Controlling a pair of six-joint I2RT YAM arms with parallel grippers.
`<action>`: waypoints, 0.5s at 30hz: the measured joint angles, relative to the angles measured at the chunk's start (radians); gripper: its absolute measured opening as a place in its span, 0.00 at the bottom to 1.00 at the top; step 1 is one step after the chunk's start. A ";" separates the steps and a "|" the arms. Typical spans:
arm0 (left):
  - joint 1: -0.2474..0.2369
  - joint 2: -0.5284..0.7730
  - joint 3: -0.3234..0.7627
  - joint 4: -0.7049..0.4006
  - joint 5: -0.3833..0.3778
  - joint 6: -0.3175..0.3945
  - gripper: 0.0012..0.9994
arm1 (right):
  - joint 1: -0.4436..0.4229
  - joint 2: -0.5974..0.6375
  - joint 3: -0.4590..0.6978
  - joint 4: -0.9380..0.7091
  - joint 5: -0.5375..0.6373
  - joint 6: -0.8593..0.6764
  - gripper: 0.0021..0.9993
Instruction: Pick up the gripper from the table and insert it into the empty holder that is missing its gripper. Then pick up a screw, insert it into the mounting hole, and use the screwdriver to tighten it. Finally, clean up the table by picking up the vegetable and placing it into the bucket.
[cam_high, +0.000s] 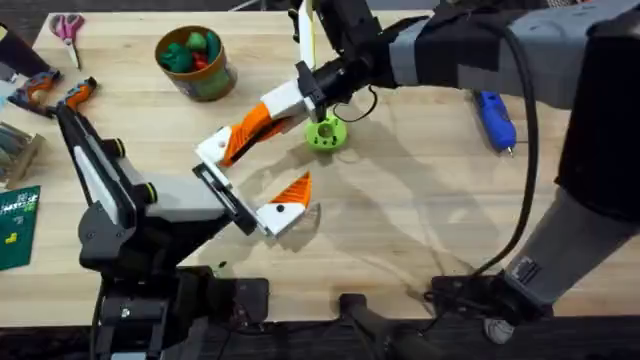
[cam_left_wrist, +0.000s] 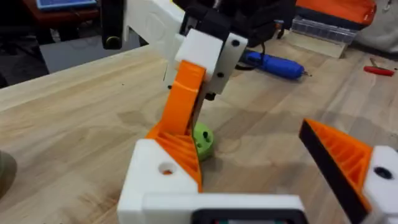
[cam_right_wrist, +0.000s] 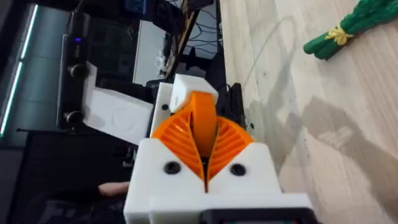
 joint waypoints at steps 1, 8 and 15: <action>0.000 0.000 0.000 0.000 -0.002 0.000 0.99 | 0.003 0.000 0.000 0.001 0.002 0.003 0.01; 0.009 0.000 0.000 0.000 -0.014 -0.015 0.99 | 0.030 0.000 0.000 0.015 0.026 0.014 0.01; 0.012 0.000 0.000 0.000 -0.020 -0.028 0.99 | 0.035 0.000 0.000 0.023 0.041 0.021 0.01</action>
